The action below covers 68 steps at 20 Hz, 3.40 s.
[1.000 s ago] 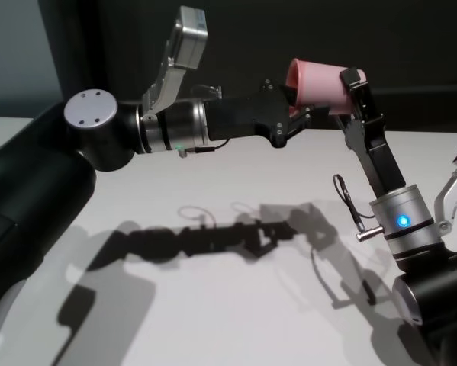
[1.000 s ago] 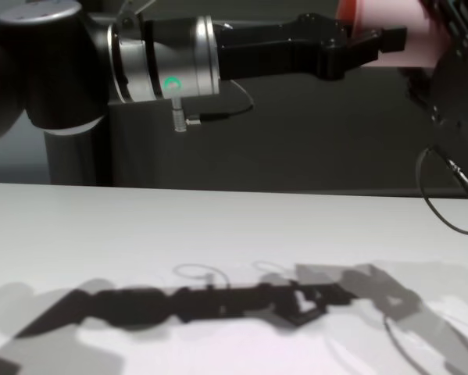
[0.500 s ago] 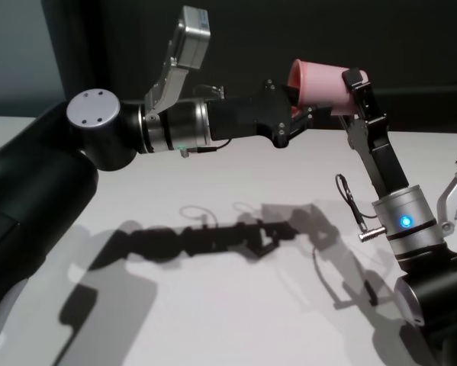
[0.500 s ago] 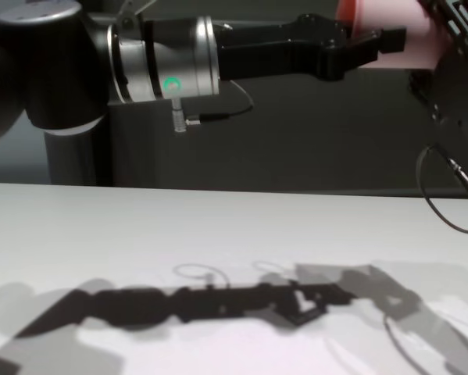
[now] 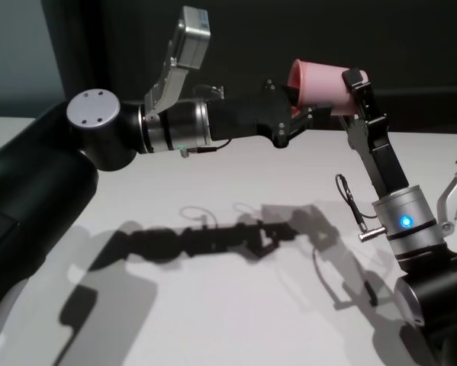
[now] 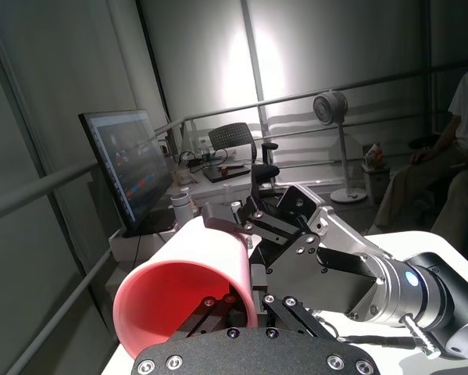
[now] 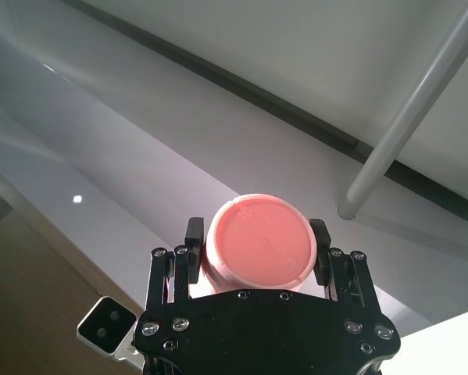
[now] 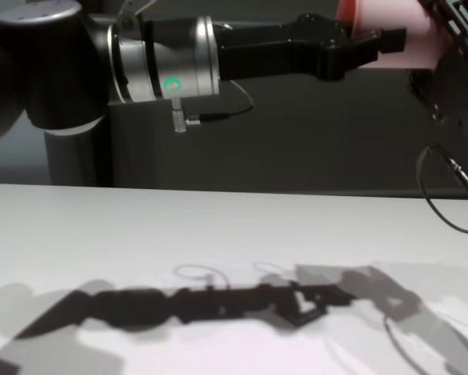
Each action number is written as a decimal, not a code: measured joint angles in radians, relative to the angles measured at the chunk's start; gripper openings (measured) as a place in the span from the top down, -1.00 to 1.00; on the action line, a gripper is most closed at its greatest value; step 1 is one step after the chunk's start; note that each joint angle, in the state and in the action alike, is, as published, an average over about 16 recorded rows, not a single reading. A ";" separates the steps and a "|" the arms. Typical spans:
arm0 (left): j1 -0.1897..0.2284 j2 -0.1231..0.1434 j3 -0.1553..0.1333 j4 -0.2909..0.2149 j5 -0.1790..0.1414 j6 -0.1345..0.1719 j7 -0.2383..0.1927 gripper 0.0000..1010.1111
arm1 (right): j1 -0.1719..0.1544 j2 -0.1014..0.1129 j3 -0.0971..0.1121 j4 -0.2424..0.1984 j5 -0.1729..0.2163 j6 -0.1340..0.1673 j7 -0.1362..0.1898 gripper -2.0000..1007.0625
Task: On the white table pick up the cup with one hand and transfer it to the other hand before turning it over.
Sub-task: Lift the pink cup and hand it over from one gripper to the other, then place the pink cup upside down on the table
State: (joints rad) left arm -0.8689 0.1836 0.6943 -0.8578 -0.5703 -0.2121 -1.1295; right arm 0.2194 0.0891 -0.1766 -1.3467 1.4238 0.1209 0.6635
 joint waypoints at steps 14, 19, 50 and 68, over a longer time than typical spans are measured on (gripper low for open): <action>0.000 0.000 0.000 -0.001 0.000 0.000 -0.001 0.76 | 0.000 0.000 0.000 0.001 -0.001 0.000 -0.002 -0.55; 0.000 0.000 0.000 -0.001 -0.001 -0.001 -0.001 0.51 | 0.000 0.000 0.000 0.001 -0.001 0.000 -0.002 -0.55; 0.088 0.149 -0.006 -0.162 -0.040 0.035 0.053 -0.99 | 0.000 0.000 0.000 0.001 -0.001 0.000 -0.001 -0.55; 0.433 0.311 -0.156 -0.546 0.009 0.113 0.599 -0.99 | 0.000 0.000 0.000 0.001 -0.001 0.000 -0.001 -0.55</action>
State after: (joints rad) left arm -0.4357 0.4947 0.5385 -1.4042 -0.5616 -0.0989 -0.5308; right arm 0.2194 0.0890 -0.1762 -1.3461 1.4225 0.1212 0.6622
